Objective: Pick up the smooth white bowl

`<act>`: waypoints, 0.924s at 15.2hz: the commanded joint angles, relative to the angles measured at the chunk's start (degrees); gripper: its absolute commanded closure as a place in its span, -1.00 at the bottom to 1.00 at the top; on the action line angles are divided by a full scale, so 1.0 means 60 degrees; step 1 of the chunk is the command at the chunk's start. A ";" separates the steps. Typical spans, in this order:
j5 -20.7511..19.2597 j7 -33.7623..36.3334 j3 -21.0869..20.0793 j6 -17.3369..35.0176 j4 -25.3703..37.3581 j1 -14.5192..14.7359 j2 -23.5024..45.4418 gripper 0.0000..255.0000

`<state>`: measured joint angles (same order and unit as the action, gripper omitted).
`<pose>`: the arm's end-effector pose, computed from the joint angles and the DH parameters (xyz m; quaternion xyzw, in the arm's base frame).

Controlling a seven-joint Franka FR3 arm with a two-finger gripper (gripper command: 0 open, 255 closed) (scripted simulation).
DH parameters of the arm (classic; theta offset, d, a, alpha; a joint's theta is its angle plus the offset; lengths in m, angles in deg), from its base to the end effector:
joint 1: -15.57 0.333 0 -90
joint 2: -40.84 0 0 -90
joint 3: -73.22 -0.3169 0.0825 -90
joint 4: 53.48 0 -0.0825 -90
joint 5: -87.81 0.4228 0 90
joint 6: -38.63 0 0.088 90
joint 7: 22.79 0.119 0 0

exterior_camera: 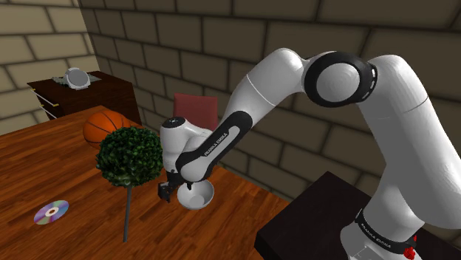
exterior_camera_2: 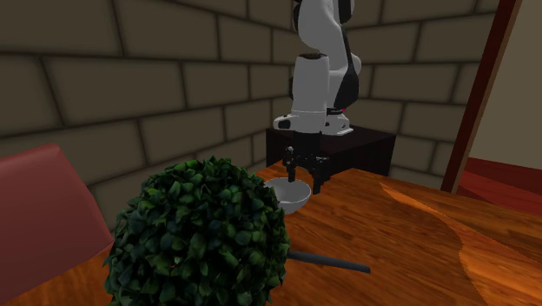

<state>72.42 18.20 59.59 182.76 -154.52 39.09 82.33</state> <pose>0.5538 0.4108 0.1262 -0.9987 -0.0425 -0.0249 0.0154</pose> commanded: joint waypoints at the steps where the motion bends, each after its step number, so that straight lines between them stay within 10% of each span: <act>1: -0.0051 0.0024 0.0058 0.0118 0.0131 0.0046 0.0244 -1.00; 6: -0.0137 0.0079 0.0157 0.0368 0.0257 0.0120 0.0617 -1.00; 7: -0.0137 0.0090 0.0156 0.0361 0.0264 0.0132 0.0617 1.00; 14: -0.0137 0.0090 0.0156 0.0358 0.0265 0.0132 0.0615 1.00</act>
<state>71.60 18.74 60.51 184.92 -152.91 39.90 85.99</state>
